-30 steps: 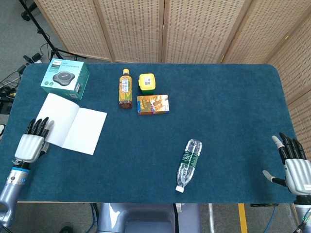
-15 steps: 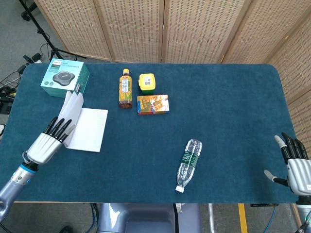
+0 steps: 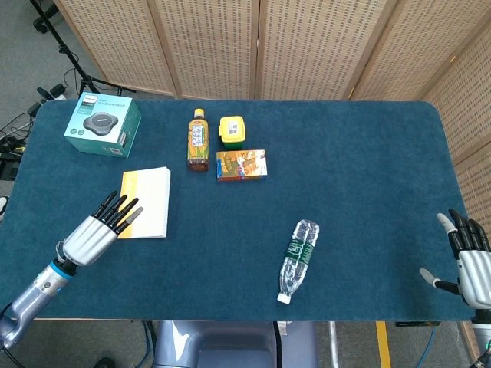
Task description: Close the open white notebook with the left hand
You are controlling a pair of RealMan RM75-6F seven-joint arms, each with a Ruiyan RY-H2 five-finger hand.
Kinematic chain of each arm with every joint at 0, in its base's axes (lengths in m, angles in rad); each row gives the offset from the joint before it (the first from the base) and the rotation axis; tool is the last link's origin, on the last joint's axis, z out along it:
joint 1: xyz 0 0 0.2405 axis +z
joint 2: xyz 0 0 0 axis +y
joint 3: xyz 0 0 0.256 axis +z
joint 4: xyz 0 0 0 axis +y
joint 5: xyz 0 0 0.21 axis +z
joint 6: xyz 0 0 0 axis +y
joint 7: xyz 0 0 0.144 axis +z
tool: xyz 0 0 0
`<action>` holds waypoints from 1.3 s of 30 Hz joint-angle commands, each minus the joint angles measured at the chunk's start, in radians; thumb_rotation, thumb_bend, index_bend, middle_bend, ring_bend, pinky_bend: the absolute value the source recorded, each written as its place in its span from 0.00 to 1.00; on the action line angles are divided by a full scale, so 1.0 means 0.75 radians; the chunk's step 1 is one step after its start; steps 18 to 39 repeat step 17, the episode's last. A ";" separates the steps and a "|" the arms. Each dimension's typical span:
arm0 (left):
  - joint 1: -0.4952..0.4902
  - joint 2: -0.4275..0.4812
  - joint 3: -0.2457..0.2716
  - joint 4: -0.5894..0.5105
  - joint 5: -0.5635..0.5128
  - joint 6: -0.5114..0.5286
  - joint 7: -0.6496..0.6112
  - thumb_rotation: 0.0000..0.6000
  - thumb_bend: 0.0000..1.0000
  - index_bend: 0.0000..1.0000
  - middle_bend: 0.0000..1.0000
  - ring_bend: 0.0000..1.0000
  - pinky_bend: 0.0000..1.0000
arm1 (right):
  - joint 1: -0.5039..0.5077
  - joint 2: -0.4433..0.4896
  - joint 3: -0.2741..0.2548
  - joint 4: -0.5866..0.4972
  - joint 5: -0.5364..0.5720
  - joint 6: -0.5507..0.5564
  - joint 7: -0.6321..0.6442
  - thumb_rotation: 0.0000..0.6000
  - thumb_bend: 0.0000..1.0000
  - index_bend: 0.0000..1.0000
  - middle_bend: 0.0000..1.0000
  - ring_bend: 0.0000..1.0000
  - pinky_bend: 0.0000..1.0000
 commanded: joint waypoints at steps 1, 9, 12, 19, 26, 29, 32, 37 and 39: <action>0.019 0.025 -0.044 -0.076 -0.036 0.069 -0.084 1.00 0.22 0.00 0.00 0.00 0.00 | 0.000 0.001 0.000 0.000 -0.002 0.002 0.001 1.00 0.00 0.00 0.00 0.00 0.00; 0.155 0.213 -0.143 -0.591 -0.269 0.049 -0.211 1.00 0.24 0.00 0.00 0.00 0.00 | -0.002 -0.009 0.001 -0.003 -0.003 0.010 -0.025 1.00 0.00 0.00 0.00 0.00 0.00; 0.204 0.340 -0.144 -0.864 -0.341 0.008 -0.216 1.00 0.25 0.00 0.00 0.00 0.00 | -0.002 -0.019 0.002 -0.002 -0.004 0.015 -0.051 1.00 0.00 0.00 0.00 0.00 0.00; 0.299 0.526 -0.132 -1.173 -0.434 -0.006 -0.246 1.00 0.21 0.00 0.00 0.00 0.00 | 0.000 -0.038 0.001 -0.005 -0.009 0.019 -0.105 1.00 0.00 0.00 0.00 0.00 0.00; 0.299 0.526 -0.132 -1.173 -0.434 -0.006 -0.246 1.00 0.21 0.00 0.00 0.00 0.00 | 0.000 -0.038 0.001 -0.005 -0.009 0.019 -0.105 1.00 0.00 0.00 0.00 0.00 0.00; 0.299 0.526 -0.132 -1.173 -0.434 -0.006 -0.246 1.00 0.21 0.00 0.00 0.00 0.00 | 0.000 -0.038 0.001 -0.005 -0.009 0.019 -0.105 1.00 0.00 0.00 0.00 0.00 0.00; 0.299 0.526 -0.132 -1.173 -0.434 -0.006 -0.246 1.00 0.21 0.00 0.00 0.00 0.00 | 0.000 -0.038 0.001 -0.005 -0.009 0.019 -0.105 1.00 0.00 0.00 0.00 0.00 0.00; 0.299 0.526 -0.132 -1.173 -0.434 -0.006 -0.246 1.00 0.21 0.00 0.00 0.00 0.00 | 0.000 -0.038 0.001 -0.005 -0.009 0.019 -0.105 1.00 0.00 0.00 0.00 0.00 0.00; 0.299 0.526 -0.132 -1.173 -0.434 -0.006 -0.246 1.00 0.21 0.00 0.00 0.00 0.00 | 0.000 -0.038 0.001 -0.005 -0.009 0.019 -0.105 1.00 0.00 0.00 0.00 0.00 0.00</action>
